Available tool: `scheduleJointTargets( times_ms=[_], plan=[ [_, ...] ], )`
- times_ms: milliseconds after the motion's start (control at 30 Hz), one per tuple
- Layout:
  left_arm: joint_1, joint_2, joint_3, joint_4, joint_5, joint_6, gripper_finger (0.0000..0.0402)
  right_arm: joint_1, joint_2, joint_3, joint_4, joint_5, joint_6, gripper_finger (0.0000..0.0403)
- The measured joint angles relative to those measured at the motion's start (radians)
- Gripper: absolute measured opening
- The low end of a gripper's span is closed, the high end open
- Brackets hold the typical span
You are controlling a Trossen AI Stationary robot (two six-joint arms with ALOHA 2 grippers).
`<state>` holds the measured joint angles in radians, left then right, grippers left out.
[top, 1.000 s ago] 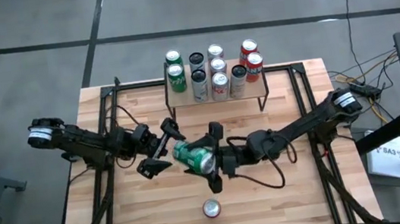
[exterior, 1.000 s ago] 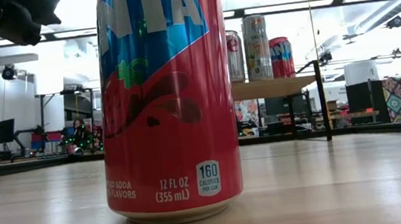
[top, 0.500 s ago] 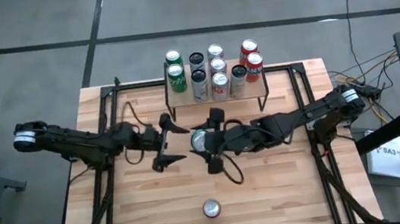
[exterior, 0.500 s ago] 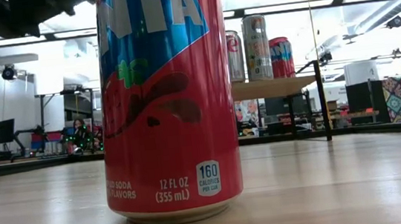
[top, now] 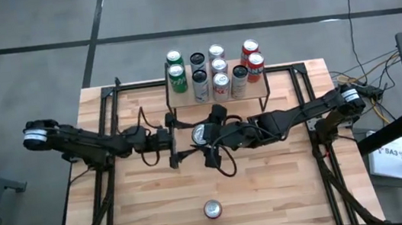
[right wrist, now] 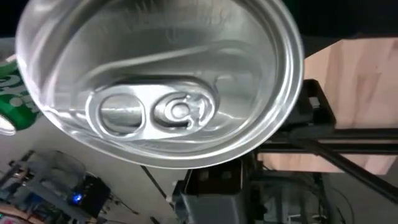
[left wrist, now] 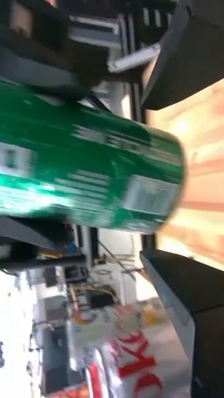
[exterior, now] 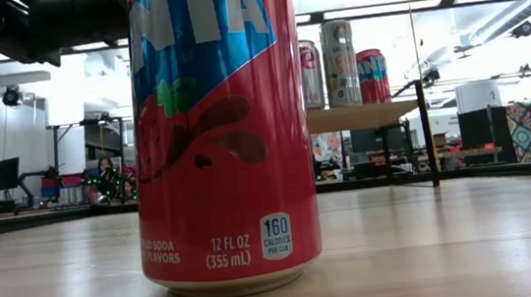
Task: Place canned beverage on shelf
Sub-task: Put the green soda can on the shelf aligned with the other green soda cans
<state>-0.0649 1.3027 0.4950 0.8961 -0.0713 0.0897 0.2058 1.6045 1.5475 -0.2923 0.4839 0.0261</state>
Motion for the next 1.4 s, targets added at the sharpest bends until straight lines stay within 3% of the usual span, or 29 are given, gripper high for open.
scheduleJointTargets(
  times_ms=[233, 600, 767, 900, 1067, 1267, 1400],
  plan=[
    [0.000, 0.100, 0.018, 0.182, 0.008, -0.026, 0.0372, -0.003, 0.000, 0.000, 0.009, 0.008, 0.001, 0.0286],
    [-0.005, 0.224, 0.129, 0.182, 0.033, -0.019, 0.0365, -0.001, 0.001, -0.004, 0.036, 0.000, 0.000, 0.0286],
    [-0.008, 0.213, 0.130, 0.184, 0.035, -0.019, 0.0332, -0.001, 0.001, -0.005, 0.036, -0.035, -0.008, 0.0286],
    [-0.010, 0.208, 0.127, 0.184, 0.034, -0.020, 0.0295, -0.001, 0.001, -0.005, 0.041, -0.048, -0.010, 0.0308],
    [-0.010, 0.208, 0.123, 0.171, 0.031, -0.050, 0.0294, -0.001, 0.001, -0.004, 0.040, -0.039, -0.029, 0.0338],
    [-0.010, 0.174, 0.082, 0.184, 0.021, -0.049, 0.0293, -0.001, -0.012, 0.028, 0.024, -0.037, -0.056, 0.0340],
    [-0.010, 0.089, 0.016, 0.185, -0.040, -0.024, 0.0292, -0.001, -0.017, 0.100, -0.053, -0.035, -0.065, 0.0339]
  ],
)
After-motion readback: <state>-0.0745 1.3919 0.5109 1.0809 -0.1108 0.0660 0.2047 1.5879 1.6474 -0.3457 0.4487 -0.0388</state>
